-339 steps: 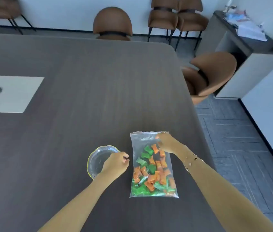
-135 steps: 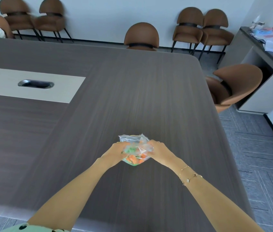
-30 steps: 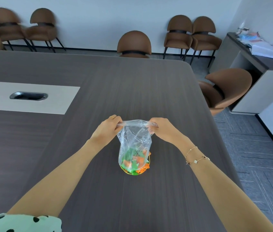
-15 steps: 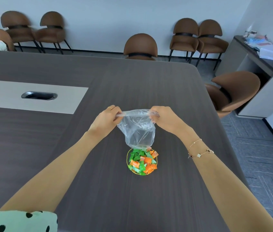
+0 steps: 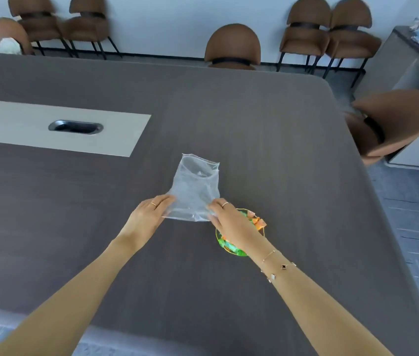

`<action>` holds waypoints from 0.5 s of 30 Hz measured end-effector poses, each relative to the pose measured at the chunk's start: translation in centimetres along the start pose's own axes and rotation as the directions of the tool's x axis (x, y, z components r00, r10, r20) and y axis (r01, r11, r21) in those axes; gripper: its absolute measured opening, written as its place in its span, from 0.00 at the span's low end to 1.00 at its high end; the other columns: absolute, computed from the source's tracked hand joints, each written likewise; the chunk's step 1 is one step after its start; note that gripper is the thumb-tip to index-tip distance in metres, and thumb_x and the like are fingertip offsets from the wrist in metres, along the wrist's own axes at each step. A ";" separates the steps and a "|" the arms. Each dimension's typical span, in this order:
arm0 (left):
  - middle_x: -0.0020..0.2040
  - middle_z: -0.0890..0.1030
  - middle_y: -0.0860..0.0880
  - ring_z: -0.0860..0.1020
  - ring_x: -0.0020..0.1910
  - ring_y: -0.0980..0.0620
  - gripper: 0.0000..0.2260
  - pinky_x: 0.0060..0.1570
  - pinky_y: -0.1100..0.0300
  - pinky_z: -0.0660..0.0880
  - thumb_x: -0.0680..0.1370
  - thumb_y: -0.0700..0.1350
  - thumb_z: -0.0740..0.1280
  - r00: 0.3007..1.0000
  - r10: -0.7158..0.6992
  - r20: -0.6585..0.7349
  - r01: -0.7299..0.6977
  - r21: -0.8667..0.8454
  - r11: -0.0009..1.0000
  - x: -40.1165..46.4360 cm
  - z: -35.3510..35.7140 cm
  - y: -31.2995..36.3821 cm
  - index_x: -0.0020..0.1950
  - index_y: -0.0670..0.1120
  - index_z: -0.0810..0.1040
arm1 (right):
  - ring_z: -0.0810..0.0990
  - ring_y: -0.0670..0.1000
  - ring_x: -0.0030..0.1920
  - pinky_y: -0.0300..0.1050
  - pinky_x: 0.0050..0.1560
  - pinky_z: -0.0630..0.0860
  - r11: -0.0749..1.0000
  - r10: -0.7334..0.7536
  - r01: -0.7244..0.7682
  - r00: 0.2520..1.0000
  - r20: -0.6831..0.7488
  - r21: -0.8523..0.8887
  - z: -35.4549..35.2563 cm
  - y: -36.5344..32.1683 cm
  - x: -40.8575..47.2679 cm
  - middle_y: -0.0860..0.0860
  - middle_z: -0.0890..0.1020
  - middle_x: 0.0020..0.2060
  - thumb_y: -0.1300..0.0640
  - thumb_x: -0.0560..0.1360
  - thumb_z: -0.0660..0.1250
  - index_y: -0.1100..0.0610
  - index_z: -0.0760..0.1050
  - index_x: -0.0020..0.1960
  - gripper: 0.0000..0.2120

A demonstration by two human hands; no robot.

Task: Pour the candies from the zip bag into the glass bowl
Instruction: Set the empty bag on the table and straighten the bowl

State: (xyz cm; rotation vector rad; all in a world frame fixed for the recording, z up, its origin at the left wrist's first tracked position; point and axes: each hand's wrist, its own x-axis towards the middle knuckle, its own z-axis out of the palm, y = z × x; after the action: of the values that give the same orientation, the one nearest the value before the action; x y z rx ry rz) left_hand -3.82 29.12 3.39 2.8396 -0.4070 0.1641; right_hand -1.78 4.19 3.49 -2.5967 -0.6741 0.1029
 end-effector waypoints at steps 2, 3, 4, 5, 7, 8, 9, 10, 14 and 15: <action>0.72 0.71 0.50 0.71 0.68 0.45 0.20 0.69 0.51 0.69 0.79 0.39 0.59 0.973 -0.070 0.220 0.086 -0.068 0.994 -1.8 1.9 -1.3 0.72 0.50 0.67 | 0.75 0.56 0.60 0.50 0.55 0.78 0.997 -0.024 0.030 0.996 0.081 -0.074 3.6 0.0 -1.1 0.55 0.73 0.62 0.56 0.80 0.57 0.59 0.70 0.63 0.14; 0.74 0.69 0.51 0.70 0.70 0.47 0.22 0.70 0.52 0.68 0.79 0.38 0.59 0.953 -0.076 0.293 0.098 -0.061 0.993 -2.7 2.9 -1.8 0.73 0.50 0.66 | 0.74 0.58 0.62 0.51 0.57 0.78 0.992 -0.035 0.049 0.992 0.118 -0.117 5.3 0.0 -1.6 0.57 0.74 0.62 0.57 0.79 0.60 0.60 0.70 0.63 0.14; 0.74 0.67 0.50 0.69 0.70 0.47 0.23 0.71 0.52 0.67 0.79 0.37 0.60 0.940 -0.064 0.336 0.081 -0.035 0.996 -3.5 3.9 -2.2 0.73 0.50 0.65 | 0.73 0.60 0.64 0.54 0.59 0.77 0.987 -0.040 0.063 0.988 0.152 -0.148 6.8 0.1 -2.1 0.59 0.75 0.63 0.58 0.77 0.63 0.62 0.72 0.63 0.16; 0.75 0.66 0.50 0.69 0.70 0.46 0.25 0.71 0.53 0.67 0.78 0.36 0.61 0.930 -0.051 0.365 0.058 -0.010 0.998 -4.2 5.0 -2.6 0.74 0.49 0.63 | 0.73 0.62 0.66 0.56 0.61 0.77 0.983 -0.029 0.064 0.981 0.193 -0.174 8.0 0.1 -2.5 0.62 0.75 0.63 0.58 0.75 0.66 0.62 0.72 0.63 0.18; 0.77 0.62 0.49 0.68 0.72 0.47 0.26 0.73 0.52 0.64 0.80 0.40 0.60 0.894 -0.063 0.444 0.057 0.028 0.998 -5.4 6.8 -2.9 0.76 0.48 0.57 | 0.69 0.63 0.70 0.58 0.68 0.71 0.974 0.011 0.048 0.966 0.258 -0.222 9.8 -0.2 -3.3 0.62 0.74 0.66 0.56 0.75 0.67 0.62 0.71 0.66 0.21; 0.78 0.59 0.49 0.66 0.73 0.48 0.26 0.74 0.51 0.62 0.81 0.43 0.60 0.867 -0.090 0.491 0.072 0.055 0.996 -5.8 7.7 -3.0 0.77 0.48 0.54 | 0.66 0.62 0.71 0.57 0.71 0.66 0.967 0.013 0.057 0.962 0.271 -0.248 10.5 -0.3 -3.7 0.62 0.72 0.68 0.55 0.75 0.67 0.62 0.70 0.66 0.22; 0.79 0.56 0.49 0.63 0.75 0.49 0.27 0.76 0.50 0.59 0.81 0.46 0.58 0.837 -0.122 0.534 0.088 0.089 0.992 -6.2 8.4 -2.9 0.78 0.48 0.52 | 0.65 0.62 0.73 0.56 0.72 0.63 0.961 0.010 0.070 0.958 0.287 -0.268 11.1 -0.4 -4.0 0.62 0.71 0.69 0.54 0.75 0.67 0.63 0.70 0.67 0.24; 0.79 0.55 0.49 0.62 0.76 0.49 0.27 0.76 0.49 0.56 0.81 0.49 0.57 0.809 -0.150 0.568 0.096 0.123 0.988 -6.5 9.0 -2.8 0.78 0.48 0.50 | 0.63 0.61 0.73 0.55 0.74 0.60 0.957 0.009 0.081 0.952 0.306 -0.278 11.6 -0.5 -4.2 0.62 0.70 0.70 0.52 0.75 0.67 0.63 0.68 0.68 0.25; 0.80 0.52 0.50 0.54 0.78 0.51 0.28 0.77 0.45 0.50 0.81 0.57 0.53 0.741 -0.217 0.635 0.105 0.210 0.972 -7.4 10.2 -2.2 0.78 0.49 0.51 | 0.63 0.61 0.71 0.54 0.71 0.61 0.958 0.067 0.045 0.924 0.377 -0.282 12.8 -0.7 -4.9 0.63 0.65 0.72 0.43 0.75 0.63 0.63 0.63 0.71 0.33; 0.80 0.51 0.50 0.51 0.78 0.51 0.29 0.77 0.44 0.48 0.80 0.59 0.53 0.725 -0.234 0.648 0.126 0.209 0.970 -7.5 10.3 -2.1 0.78 0.49 0.50 | 0.64 0.62 0.70 0.54 0.71 0.61 0.959 0.090 0.025 0.918 0.386 -0.284 12.9 -0.7 -5.0 0.62 0.63 0.73 0.41 0.74 0.62 0.62 0.62 0.72 0.34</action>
State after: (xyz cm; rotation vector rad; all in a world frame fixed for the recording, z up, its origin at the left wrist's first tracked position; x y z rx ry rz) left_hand -9.61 30.15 -8.10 2.9761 -0.2459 -0.9416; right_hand -8.83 7.65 -7.94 -2.8943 -0.8367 0.5992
